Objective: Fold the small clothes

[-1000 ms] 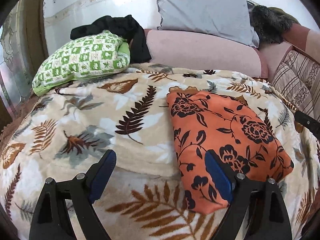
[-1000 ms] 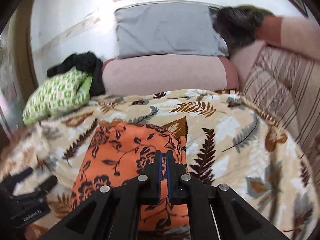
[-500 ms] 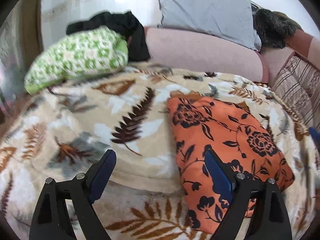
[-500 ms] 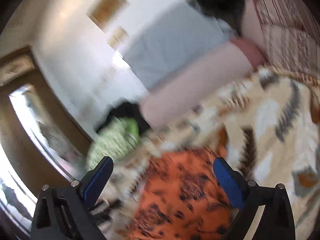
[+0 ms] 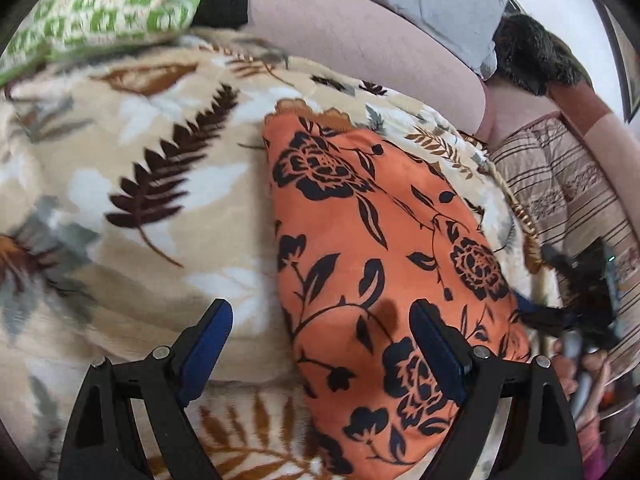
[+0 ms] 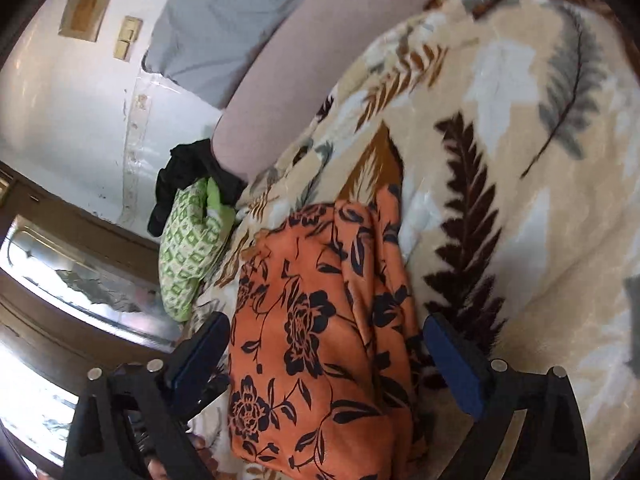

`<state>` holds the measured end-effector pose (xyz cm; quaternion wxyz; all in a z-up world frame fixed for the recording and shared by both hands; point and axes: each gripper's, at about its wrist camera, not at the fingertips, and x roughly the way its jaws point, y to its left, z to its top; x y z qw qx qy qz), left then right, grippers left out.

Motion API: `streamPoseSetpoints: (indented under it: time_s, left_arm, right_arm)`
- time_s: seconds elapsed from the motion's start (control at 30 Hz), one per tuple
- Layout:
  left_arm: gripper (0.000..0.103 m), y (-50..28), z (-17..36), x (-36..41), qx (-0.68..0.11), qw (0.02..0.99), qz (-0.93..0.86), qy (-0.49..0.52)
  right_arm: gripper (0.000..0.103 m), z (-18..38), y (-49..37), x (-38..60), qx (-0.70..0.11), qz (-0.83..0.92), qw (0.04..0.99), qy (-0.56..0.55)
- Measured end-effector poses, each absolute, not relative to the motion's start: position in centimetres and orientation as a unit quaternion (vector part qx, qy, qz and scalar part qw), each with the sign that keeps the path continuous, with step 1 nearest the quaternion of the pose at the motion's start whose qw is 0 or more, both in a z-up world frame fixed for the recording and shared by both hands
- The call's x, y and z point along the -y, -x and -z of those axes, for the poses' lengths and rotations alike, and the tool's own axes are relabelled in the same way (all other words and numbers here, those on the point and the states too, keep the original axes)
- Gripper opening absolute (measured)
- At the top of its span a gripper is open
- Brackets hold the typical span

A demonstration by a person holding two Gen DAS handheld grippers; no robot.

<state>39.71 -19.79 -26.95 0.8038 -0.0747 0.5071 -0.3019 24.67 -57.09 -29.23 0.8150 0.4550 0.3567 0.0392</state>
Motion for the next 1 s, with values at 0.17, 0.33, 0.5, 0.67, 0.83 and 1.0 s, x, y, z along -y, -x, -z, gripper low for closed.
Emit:
streamPoseSetpoints:
  time_s: [0.17, 0.33, 0.5, 0.67, 0.83, 1.0]
  left_arm:
    - [0.09, -40.3, 27.5, 20.4, -0.517, 0.792, 0.312, 0.094]
    - [0.09, -40.5, 27.8, 21.5, -0.522, 0.779, 0.336, 0.084]
    - [0.09, -41.3, 28.9, 22.0, -0.545, 0.752, 0.353, 0.112]
    - [0.09, -40.9, 28.6, 22.4, -0.537, 0.764, 0.344, 0.1]
    - [0.09, -40.3, 28.4, 24.1, -0.527, 0.787, 0.316, 0.051]
    - [0.09, -40.3, 28.3, 24.7, -0.525, 0.797, 0.298, 0.03]
  right_arm:
    - [0.098, 31.2, -26.2, 57.3, -0.37, -0.046, 0.798, -0.473]
    - [0.098, 32.2, -28.0, 56.8, -0.384, -0.059, 0.793, -0.47]
    - [0.095, 32.5, -28.7, 56.0, -0.4, -0.081, 0.788, -0.461]
    - [0.091, 32.1, -28.7, 56.2, -0.373, -0.12, 0.778, -0.491]
    - [0.084, 33.0, -29.8, 55.1, -0.421, -0.085, 0.783, -0.45]
    - [0.084, 33.2, -30.5, 54.2, -0.425, -0.081, 0.791, -0.432]
